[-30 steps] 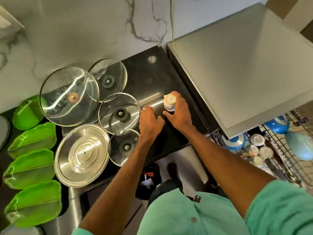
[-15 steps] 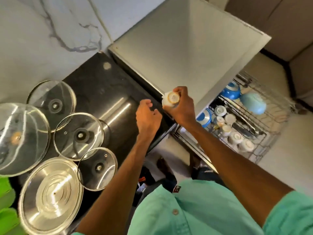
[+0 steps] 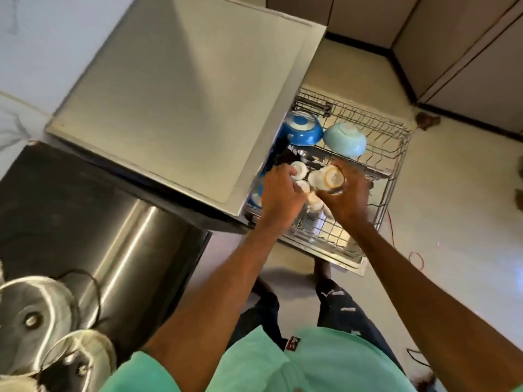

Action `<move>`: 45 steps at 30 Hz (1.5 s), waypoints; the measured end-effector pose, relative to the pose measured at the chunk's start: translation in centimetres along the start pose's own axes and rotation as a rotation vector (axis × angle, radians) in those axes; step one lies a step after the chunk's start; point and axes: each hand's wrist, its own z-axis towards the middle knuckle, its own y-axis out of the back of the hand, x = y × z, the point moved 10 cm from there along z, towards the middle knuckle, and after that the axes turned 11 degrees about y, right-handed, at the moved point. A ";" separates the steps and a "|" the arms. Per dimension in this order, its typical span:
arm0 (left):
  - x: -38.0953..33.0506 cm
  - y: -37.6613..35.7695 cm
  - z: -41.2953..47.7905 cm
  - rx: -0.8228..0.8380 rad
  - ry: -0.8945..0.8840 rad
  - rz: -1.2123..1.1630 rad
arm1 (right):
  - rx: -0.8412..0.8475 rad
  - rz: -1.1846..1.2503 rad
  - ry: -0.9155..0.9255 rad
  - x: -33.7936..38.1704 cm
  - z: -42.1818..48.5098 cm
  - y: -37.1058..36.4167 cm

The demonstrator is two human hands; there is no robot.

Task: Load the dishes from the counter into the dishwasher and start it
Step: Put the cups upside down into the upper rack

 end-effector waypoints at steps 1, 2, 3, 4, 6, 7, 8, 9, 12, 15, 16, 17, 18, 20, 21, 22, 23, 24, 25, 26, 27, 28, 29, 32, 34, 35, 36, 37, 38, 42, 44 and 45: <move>-0.5 -1.8 0.6 0.028 0.010 0.021 | 0.014 -0.017 -0.015 -1.9 0.5 0.8; -0.8 -3.7 1.2 0.056 0.022 0.041 | 0.027 -0.029 -0.031 -3.9 1.1 1.3; -1.1 -5.6 1.8 0.080 0.032 0.071 | 0.038 -0.045 -0.049 -6.0 1.8 1.7; -1.1 -7.4 2.4 0.101 0.040 0.113 | 0.044 -0.064 -0.059 -7.9 2.4 2.0; -0.9 -11.1 3.7 0.120 0.056 0.221 | 0.076 -0.103 -0.080 -12.1 3.8 1.9; -0.6 -12.8 4.4 0.120 0.070 0.258 | 0.099 -0.123 -0.097 -14.4 4.4 1.4; -0.1 -14.5 5.0 0.125 0.085 0.285 | 0.129 -0.143 -0.119 -16.6 4.8 0.8; 0.4 -15.8 5.5 0.127 0.099 0.305 | 0.166 -0.165 -0.133 -18.3 5.1 0.0; 1.4 -19.5 7.0 0.115 0.131 0.374 | 0.299 -0.200 -0.109 -22.5 5.8 -3.2; 2.4 -22.1 8.1 0.107 0.151 0.421 | 0.424 -0.224 -0.079 -24.7 6.1 -6.4; 2.7 -22.9 8.2 0.111 0.158 0.431 | 0.450 -0.231 -0.055 -25.2 6.1 -7.3; 3.0 -23.5 8.4 0.112 0.167 0.438 | 0.469 -0.236 -0.031 -25.6 6.2 -8.1; 3.4 -24.1 8.6 0.114 0.175 0.444 | 0.483 -0.238 -0.017 -25.9 6.2 -8.8; 4.3 -24.9 8.8 0.109 0.195 0.446 | 0.490 -0.256 0.005 -26.4 6.2 -9.6; 4.6 -25.3 8.9 0.098 0.195 0.446 | 0.489 -0.274 0.021 -26.5 6.5 -9.8; 4.9 -25.6 8.9 0.090 0.194 0.445 | 0.494 -0.290 0.026 -26.9 6.7 -10.0; 5.2 -26.0 8.8 0.083 0.197 0.443 | 0.507 -0.305 0.024 -27.2 6.9 -10.2; 5.5 -26.3 8.8 0.077 0.204 0.433 | 0.523 -0.314 0.020 -27.6 7.0 -10.4; 5.8 -26.6 8.7 0.076 0.213 0.426 | 0.544 -0.325 0.019 -27.9 7.1 -10.6; 6.0 -26.9 8.6 0.076 0.219 0.423 | 0.567 -0.336 0.025 -28.2 7.2 -10.9; 6.1 -27.3 8.5 0.077 0.220 0.423 | 0.593 -0.347 0.039 -28.4 7.2 -11.1; 6.2 -27.6 8.5 0.076 0.220 0.421 | 0.620 -0.357 0.057 -28.4 7.2 -11.4; 6.3 -27.7 8.5 0.072 0.219 0.416 | 0.645 -0.370 0.078 -28.2 7.2 -11.7; 6.7 -27.8 8.3 0.052 0.236 0.403 | 0.694 -0.388 0.123 -27.5 7.0 -12.1; 6.8 -27.8 8.4 0.047 0.248 0.393 | 0.667 -0.353 0.123 -27.1 7.1 -11.8; 6.8 -27.9 8.4 0.047 0.251 0.391 | 0.647 -0.324 0.113 -27.0 7.2 -11.6; 6.9 -27.9 8.4 0.049 0.250 0.390 | 0.633 -0.303 0.103 -27.0 7.2 -11.5; 6.9 -27.9 8.3 0.048 0.247 0.389 | 0.624 -0.294 0.101 -27.1 7.2 -11.4; 6.9 -27.8 8.2 0.045 0.246 0.388 | 0.623 -0.294 0.107 -27.0 7.2 -11.4; 6.6 -27.6 7.7 0.034 0.236 0.374 | 0.630 -0.300 0.139 -26.8 6.9 -11.0; 6.2 -27.4 7.4 0.033 0.226 0.362 | 0.634 -0.273 0.139 -27.0 6.7 -10.8; 6.0 -27.2 7.3 0.031 0.222 0.352 | 0.627 -0.248 0.128 -27.1 6.6 -10.6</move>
